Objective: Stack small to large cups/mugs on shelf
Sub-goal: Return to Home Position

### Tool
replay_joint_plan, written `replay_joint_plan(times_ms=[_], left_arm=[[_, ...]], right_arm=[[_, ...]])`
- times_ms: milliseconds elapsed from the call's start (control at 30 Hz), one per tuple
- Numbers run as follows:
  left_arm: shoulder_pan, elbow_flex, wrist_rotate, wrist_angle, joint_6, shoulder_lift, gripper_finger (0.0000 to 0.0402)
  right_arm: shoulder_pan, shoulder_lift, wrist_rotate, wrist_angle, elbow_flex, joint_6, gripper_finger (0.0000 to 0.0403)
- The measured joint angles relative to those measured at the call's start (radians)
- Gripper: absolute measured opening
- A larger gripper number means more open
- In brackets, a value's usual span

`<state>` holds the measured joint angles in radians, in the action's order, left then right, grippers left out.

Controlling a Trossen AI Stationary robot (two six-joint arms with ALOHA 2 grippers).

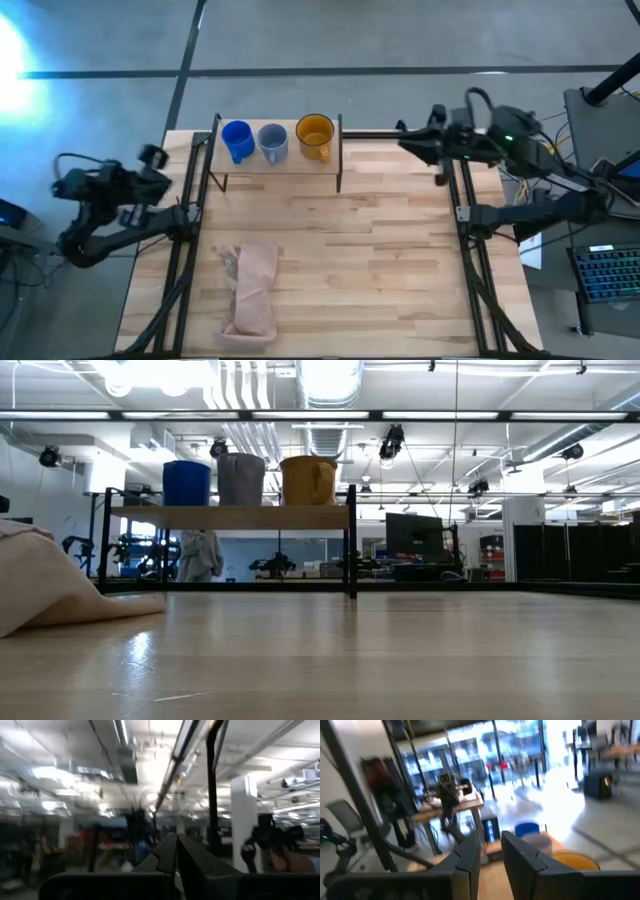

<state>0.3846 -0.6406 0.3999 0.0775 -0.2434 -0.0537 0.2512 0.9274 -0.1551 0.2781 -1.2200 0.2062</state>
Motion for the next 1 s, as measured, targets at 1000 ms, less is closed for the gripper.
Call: replay_joint_plan(times_ms=[1000], left_arm=[[0.0,0.632,0.165,-0.648,-0.319,0.007,0.0002]], right_arm=[[-0.002,-0.538,0.017,-0.569,0.832,-0.101,0.0084]])
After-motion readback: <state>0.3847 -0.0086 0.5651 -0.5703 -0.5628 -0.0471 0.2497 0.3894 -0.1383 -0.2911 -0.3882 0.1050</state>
